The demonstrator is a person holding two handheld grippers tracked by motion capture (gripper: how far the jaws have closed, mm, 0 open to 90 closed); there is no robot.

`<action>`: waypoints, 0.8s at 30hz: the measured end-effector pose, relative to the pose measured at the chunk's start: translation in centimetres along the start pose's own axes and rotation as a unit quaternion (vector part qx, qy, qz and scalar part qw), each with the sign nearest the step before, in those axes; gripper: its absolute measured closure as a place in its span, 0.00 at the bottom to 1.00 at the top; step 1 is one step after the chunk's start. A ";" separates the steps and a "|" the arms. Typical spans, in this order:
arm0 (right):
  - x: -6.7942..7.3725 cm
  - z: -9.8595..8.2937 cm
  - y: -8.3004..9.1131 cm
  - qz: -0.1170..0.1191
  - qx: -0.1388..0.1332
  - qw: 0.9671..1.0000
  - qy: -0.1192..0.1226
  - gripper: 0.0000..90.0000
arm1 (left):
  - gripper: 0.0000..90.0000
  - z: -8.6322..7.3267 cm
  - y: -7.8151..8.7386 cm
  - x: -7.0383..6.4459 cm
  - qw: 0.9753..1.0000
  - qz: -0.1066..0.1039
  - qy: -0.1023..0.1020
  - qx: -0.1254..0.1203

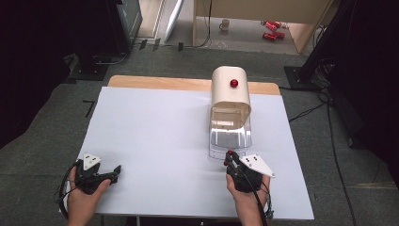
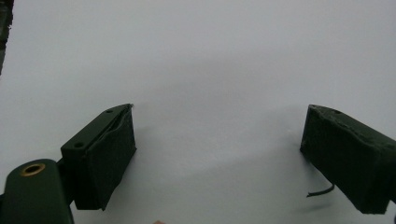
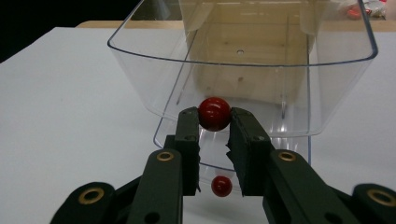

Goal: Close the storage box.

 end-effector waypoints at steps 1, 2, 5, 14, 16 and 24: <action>-0.1 0.1 0.0 0.001 0.000 1.000 0.001 0.84 | 0.11 0.0 0.0 0.0 1.000 0.000 0.000 0.000; -0.1 0.2 -0.1 0.001 -0.001 1.000 0.000 0.84 | 0.11 0.0 0.0 0.0 1.000 0.000 0.000 0.000; -0.3 0.5 -0.3 0.001 0.000 1.000 -0.002 0.84 | 0.11 0.0 0.0 0.0 1.000 0.000 0.000 0.000; -0.7 1.2 -1.0 -0.003 0.001 1.000 0.000 0.84 | 0.11 0.0 0.0 0.0 1.000 0.000 0.000 0.000; -0.9 1.5 -1.3 -0.005 -0.001 1.000 0.000 0.84 | 0.11 0.0 0.0 0.0 1.000 0.000 0.000 0.000; -1.2 2.1 -2.0 -0.009 -0.001 1.000 0.001 0.84 | 0.11 0.0 0.0 0.0 1.000 0.000 0.000 0.000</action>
Point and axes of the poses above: each handheld gripper's, and its own axes: y roughly backward along the jaws, z roughly out of its top, x roughly to its left, the point moved 4 cm from there along -y, roughly forward along the jaws, and after that the axes turned 10 degrees about z, right-handed, at the moved point
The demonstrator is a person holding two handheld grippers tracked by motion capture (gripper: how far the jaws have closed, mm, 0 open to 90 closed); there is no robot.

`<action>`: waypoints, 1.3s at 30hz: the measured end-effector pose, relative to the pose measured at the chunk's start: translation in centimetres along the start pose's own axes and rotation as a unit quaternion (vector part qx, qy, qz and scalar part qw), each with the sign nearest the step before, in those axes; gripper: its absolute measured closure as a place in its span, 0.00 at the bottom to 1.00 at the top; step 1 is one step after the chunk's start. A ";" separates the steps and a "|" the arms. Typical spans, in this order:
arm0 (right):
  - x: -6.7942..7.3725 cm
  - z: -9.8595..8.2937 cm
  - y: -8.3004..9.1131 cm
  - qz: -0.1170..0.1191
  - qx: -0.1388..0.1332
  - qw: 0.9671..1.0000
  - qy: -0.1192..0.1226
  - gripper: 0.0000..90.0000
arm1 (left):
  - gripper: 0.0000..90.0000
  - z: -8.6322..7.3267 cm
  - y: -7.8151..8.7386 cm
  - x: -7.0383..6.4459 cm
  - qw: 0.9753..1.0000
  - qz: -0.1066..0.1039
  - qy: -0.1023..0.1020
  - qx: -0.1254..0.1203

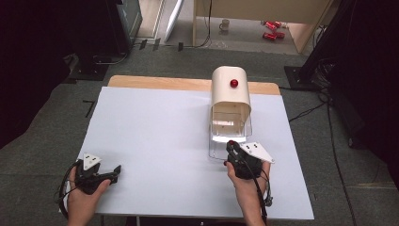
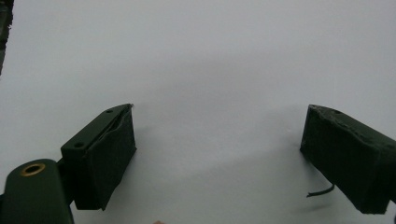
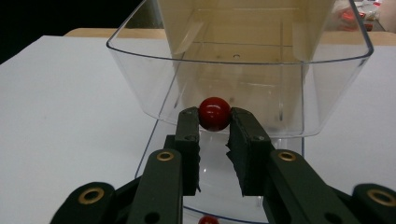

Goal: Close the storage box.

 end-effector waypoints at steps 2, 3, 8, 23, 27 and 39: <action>-0.1 0.4 -0.3 -0.002 -0.001 1.000 0.001 0.84 | 0.11 0.0 0.0 0.0 1.000 0.000 0.000 0.000; -0.2 0.5 -0.4 -0.002 -0.003 1.000 0.002 0.84 | 0.11 0.0 0.0 0.0 1.000 0.000 0.000 0.000; -0.4 1.2 -0.9 -0.004 -0.007 1.000 0.003 0.84 | 0.11 0.0 0.0 0.0 1.000 0.000 0.000 0.000; -1.1 2.4 -2.5 -0.008 -0.008 1.000 0.002 0.84 | 0.11 0.0 0.0 0.0 1.000 0.000 0.000 0.000; -1.4 2.8 -3.2 -0.009 -0.006 1.000 0.000 0.83 | 0.11 0.0 0.0 0.0 1.000 0.000 0.000 0.000; -1.8 3.1 -4.3 -0.013 -0.002 1.000 0.000 0.83 | 0.11 0.0 0.0 0.0 1.000 0.000 0.000 0.000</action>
Point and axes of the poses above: each handheld gripper's, and its own axes: y roughly backward along the jaws, z roughly out of its top, x roughly to its left, the point moved 4 cm from there along -y, roughly forward along the jaws, and after that the axes turned 10 degrees about z, right-handed, at the moved point
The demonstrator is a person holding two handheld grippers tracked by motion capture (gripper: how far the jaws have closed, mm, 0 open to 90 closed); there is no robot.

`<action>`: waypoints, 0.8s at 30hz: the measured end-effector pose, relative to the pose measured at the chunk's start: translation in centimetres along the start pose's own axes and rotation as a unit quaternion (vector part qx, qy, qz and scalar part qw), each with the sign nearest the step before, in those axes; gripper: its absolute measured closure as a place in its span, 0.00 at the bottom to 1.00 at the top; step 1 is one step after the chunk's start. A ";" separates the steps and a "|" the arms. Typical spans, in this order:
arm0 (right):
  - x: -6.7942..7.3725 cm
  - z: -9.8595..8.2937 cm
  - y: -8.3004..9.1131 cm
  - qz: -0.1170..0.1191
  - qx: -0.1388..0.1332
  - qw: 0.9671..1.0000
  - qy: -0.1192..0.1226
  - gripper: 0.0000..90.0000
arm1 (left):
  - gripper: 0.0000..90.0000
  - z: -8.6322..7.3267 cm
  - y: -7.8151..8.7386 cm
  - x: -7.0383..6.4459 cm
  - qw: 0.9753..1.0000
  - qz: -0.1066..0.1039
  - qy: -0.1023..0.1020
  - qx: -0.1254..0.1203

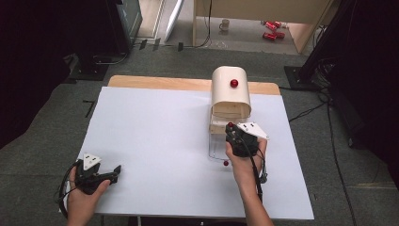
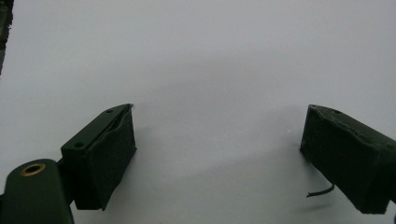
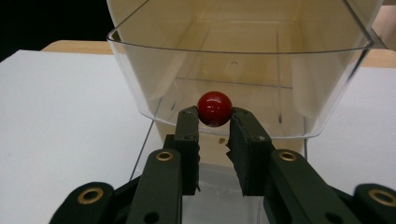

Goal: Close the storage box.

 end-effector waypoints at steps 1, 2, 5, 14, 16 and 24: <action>0.0 0.0 -0.1 -0.001 0.002 1.000 0.000 0.84 | 0.11 0.0 0.0 0.0 1.000 0.000 0.000 0.000; -0.1 -0.1 -0.2 0.000 0.005 1.000 0.000 0.85 | 0.11 0.0 0.0 0.0 1.000 0.000 0.000 0.000; -0.3 -0.4 -0.6 -0.005 0.016 1.000 -0.002 0.86 | 0.11 0.0 0.0 0.0 1.000 0.000 0.000 0.000; -0.5 -0.4 -0.4 0.004 0.006 1.000 -0.007 0.83 | 0.12 0.0 0.0 0.0 1.000 0.000 0.000 0.000; -0.6 -0.3 -0.3 0.004 0.004 1.000 -0.008 0.82 | 0.12 0.0 0.0 0.0 1.000 0.000 0.000 0.000; -0.8 -0.2 -0.4 0.014 -0.002 1.000 -0.002 0.76 | 0.12 0.0 0.0 0.0 1.000 0.000 -0.001 0.000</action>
Point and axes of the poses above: each handheld gripper's, and its own axes: y roughly backward along the jaws, z roughly out of its top, x roughly to its left, the point moved 4 cm from there along -y, roughly forward along the jaws, and after that the axes turned 10 degrees about z, right-handed, at the moved point
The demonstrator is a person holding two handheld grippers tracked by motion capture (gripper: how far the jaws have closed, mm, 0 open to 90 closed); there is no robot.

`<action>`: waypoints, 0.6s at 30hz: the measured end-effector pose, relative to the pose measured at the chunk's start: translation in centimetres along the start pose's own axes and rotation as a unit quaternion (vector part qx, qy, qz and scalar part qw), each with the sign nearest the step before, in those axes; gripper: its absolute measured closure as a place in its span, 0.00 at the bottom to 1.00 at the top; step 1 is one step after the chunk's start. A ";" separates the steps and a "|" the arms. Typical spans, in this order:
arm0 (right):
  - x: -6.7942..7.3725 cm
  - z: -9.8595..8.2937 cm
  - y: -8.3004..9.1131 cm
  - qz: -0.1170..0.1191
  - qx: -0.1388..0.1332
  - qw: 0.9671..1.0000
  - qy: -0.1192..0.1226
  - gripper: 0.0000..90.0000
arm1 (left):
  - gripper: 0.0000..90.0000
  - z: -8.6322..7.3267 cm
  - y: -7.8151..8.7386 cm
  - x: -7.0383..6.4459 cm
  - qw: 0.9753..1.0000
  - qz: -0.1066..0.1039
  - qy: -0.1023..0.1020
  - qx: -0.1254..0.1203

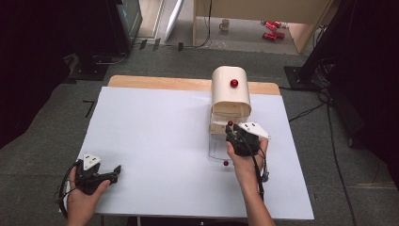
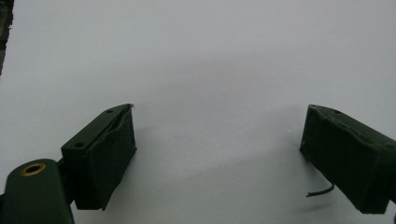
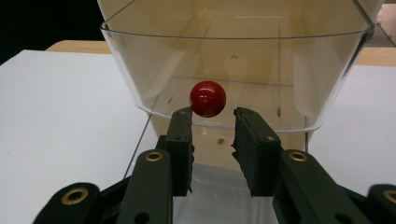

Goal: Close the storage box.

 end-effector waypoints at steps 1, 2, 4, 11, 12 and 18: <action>0.0 0.0 0.0 0.000 0.000 1.000 0.001 0.76 | 0.12 0.0 0.0 0.0 1.000 0.000 0.000 0.000; -0.1 0.0 -0.1 0.002 -0.002 1.000 0.003 0.75 | 0.12 0.0 0.0 0.0 1.000 0.000 0.000 0.000; -0.1 0.0 -0.2 0.002 -0.002 1.000 0.005 0.73 | 0.12 0.0 0.0 0.0 1.000 0.000 0.001 0.000; -0.3 0.4 -0.5 0.000 -0.002 1.000 0.009 0.69 | 0.12 0.0 0.0 0.0 1.000 0.000 0.000 0.000; -0.3 0.4 -0.5 0.000 -0.002 1.000 0.009 0.69 | 0.12 0.0 0.0 0.0 1.000 0.000 0.000 0.000; -0.2 0.4 -0.6 0.008 -0.001 1.000 0.008 0.60 | 0.12 0.0 0.0 0.0 1.000 0.000 0.000 0.000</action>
Point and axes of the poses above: each handheld gripper's, and its own axes: y roughly backward along the jaws, z roughly out of its top, x roughly to its left, the point moved 4 cm from there along -y, roughly forward along the jaws, and after that the axes turned 10 degrees about z, right-handed, at the moved point
